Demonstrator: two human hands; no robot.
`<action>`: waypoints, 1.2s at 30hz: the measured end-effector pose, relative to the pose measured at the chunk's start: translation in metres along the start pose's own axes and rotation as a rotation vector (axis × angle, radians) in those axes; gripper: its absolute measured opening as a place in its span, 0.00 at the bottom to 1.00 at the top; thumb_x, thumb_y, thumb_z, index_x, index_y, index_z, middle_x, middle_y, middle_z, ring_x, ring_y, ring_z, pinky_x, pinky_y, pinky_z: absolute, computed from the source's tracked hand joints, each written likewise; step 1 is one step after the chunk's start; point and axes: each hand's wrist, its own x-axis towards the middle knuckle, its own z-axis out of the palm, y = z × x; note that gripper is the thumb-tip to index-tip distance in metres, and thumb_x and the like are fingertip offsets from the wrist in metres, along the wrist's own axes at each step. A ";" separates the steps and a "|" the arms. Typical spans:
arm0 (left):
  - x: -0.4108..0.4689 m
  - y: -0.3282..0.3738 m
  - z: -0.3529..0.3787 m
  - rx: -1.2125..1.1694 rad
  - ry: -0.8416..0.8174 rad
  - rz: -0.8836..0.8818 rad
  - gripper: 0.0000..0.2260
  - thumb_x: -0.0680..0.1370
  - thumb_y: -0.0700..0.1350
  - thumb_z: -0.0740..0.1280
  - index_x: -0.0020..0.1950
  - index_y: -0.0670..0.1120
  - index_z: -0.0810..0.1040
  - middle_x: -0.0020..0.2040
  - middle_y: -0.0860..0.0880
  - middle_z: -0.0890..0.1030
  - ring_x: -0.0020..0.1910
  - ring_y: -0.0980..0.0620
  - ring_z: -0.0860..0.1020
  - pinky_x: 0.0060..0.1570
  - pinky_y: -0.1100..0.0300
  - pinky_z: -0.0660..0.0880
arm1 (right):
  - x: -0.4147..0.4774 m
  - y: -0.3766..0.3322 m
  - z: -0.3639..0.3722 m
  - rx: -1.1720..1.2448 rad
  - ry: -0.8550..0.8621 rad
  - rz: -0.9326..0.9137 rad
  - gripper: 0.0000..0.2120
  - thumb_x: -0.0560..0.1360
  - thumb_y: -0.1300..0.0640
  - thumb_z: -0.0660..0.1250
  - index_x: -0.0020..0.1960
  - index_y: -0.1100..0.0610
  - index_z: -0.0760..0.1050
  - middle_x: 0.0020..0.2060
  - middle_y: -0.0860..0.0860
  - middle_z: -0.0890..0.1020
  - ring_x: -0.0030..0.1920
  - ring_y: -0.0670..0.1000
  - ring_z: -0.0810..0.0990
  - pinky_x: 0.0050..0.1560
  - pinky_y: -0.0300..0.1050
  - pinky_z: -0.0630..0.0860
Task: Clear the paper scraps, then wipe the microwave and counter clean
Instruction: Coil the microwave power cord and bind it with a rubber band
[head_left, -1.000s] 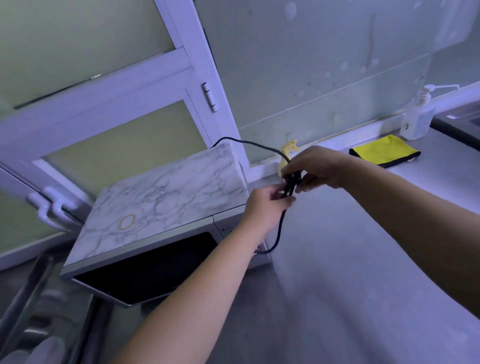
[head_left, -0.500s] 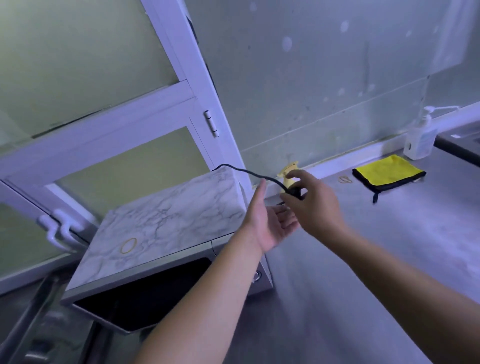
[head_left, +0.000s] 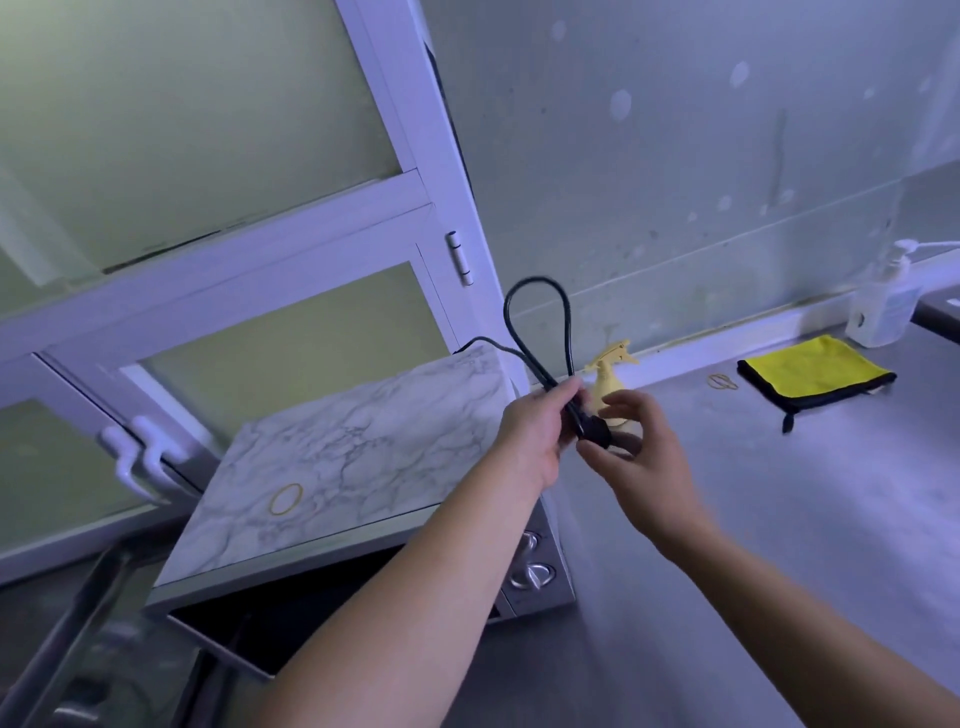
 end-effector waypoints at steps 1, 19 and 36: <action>0.001 0.002 -0.003 0.011 0.001 0.024 0.10 0.80 0.40 0.66 0.39 0.44 0.78 0.36 0.47 0.77 0.35 0.50 0.74 0.37 0.61 0.71 | 0.006 -0.005 0.001 0.048 -0.028 0.101 0.20 0.73 0.64 0.74 0.61 0.54 0.73 0.53 0.49 0.81 0.48 0.48 0.84 0.47 0.39 0.79; -0.018 0.028 -0.169 0.739 0.303 0.372 0.20 0.74 0.60 0.67 0.42 0.42 0.82 0.36 0.47 0.82 0.37 0.49 0.77 0.42 0.57 0.74 | 0.027 -0.032 0.046 -0.018 -0.440 0.381 0.07 0.77 0.61 0.68 0.47 0.65 0.82 0.41 0.57 0.85 0.35 0.50 0.78 0.34 0.37 0.74; -0.010 0.038 -0.364 1.124 0.612 0.026 0.06 0.75 0.39 0.68 0.41 0.40 0.81 0.42 0.41 0.82 0.46 0.42 0.80 0.44 0.55 0.74 | 0.014 -0.034 0.025 0.319 -0.455 0.850 0.11 0.72 0.56 0.67 0.53 0.59 0.79 0.53 0.56 0.83 0.52 0.55 0.80 0.57 0.51 0.72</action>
